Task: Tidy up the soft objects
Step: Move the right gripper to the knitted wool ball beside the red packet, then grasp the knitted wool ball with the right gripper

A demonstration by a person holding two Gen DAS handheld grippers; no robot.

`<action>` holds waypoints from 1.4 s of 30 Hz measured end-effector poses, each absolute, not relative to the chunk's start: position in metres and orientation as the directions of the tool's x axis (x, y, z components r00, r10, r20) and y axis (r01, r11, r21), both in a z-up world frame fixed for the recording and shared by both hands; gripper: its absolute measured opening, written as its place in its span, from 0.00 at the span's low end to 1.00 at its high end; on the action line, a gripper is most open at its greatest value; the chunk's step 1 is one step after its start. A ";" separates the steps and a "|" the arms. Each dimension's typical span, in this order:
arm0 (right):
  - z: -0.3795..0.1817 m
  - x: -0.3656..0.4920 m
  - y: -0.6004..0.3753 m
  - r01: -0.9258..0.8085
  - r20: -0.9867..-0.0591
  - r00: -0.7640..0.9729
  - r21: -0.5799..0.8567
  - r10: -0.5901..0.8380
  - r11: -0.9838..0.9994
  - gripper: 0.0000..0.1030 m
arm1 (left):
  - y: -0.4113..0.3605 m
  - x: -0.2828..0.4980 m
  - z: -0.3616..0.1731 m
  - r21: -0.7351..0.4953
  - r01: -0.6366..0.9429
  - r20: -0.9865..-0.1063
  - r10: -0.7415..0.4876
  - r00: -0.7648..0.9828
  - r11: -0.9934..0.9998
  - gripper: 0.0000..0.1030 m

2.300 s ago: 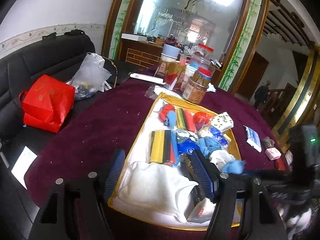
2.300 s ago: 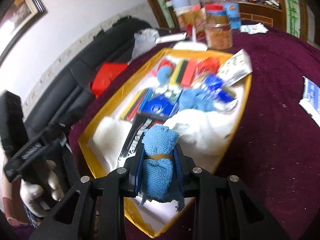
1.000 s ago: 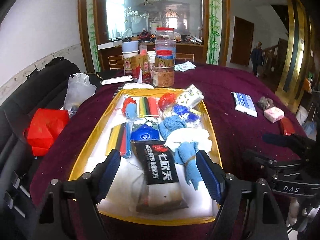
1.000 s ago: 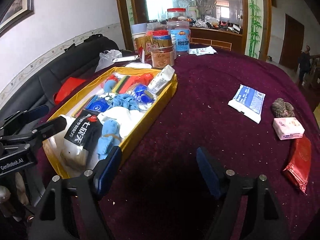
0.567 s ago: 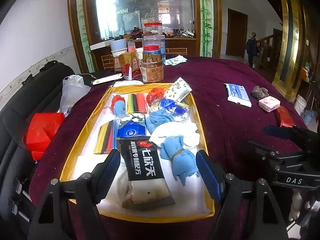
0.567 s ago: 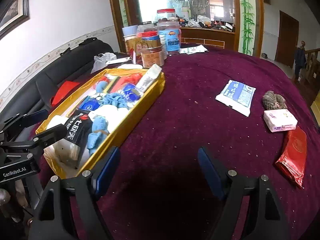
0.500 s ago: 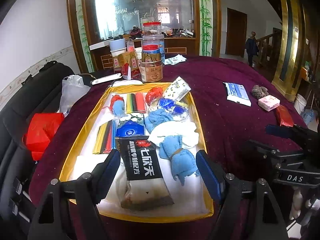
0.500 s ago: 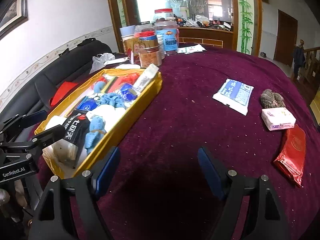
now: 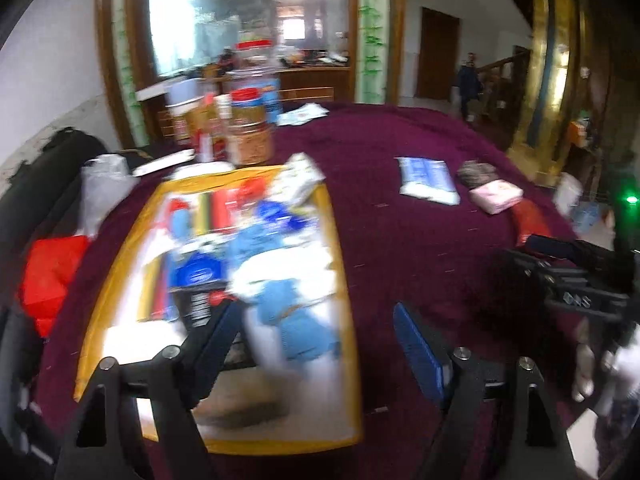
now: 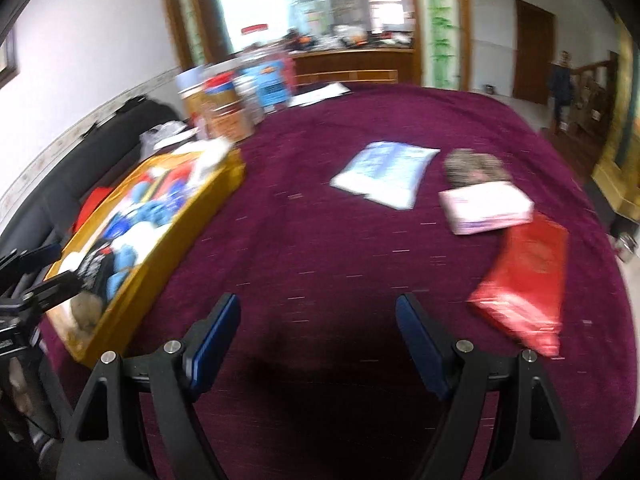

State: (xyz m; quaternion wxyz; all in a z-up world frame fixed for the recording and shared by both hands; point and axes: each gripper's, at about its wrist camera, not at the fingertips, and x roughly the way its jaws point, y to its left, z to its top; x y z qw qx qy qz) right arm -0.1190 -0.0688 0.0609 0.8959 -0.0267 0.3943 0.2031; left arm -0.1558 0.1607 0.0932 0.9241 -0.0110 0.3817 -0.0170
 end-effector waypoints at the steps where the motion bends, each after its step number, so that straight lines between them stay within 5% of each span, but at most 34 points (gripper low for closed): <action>1: 0.063 -0.116 -0.079 -0.362 -0.716 0.617 0.110 0.326 0.926 0.77 | 0.154 -0.152 0.094 -0.053 0.048 -0.706 -0.071 0.705 0.997 0.87; 8: 0.067 -0.090 -0.183 -0.111 -0.718 0.665 0.175 0.204 0.978 0.77 | 0.092 -0.111 0.074 -0.237 0.230 -0.755 -0.328 0.568 0.944 0.88; 19: 0.065 -0.041 -0.236 0.011 -0.730 0.647 0.299 0.221 0.954 0.77 | 0.047 -0.052 0.022 -0.202 0.191 -0.838 -0.270 0.474 0.961 0.88; 25: 0.060 -0.001 -0.222 -0.035 -0.737 0.612 0.337 0.287 0.941 0.77 | 0.041 -0.054 0.016 -0.194 0.213 -0.820 -0.277 0.500 0.958 0.99; 33: 0.040 0.071 -0.199 -0.058 -0.786 0.510 0.374 0.349 0.926 0.77 | 0.048 -0.051 0.016 -0.227 0.226 -0.806 -0.313 0.503 0.947 0.99; 40: 0.048 0.039 -0.145 -0.378 -0.721 0.230 0.553 0.654 0.743 0.77 | 0.038 -0.052 0.015 -0.168 0.229 -0.821 -0.265 0.506 0.959 0.99; 42: 0.069 0.031 -0.152 -0.396 -0.712 0.319 0.499 0.625 0.771 0.77 | 0.038 -0.053 0.014 -0.168 0.228 -0.820 -0.264 0.507 0.959 0.99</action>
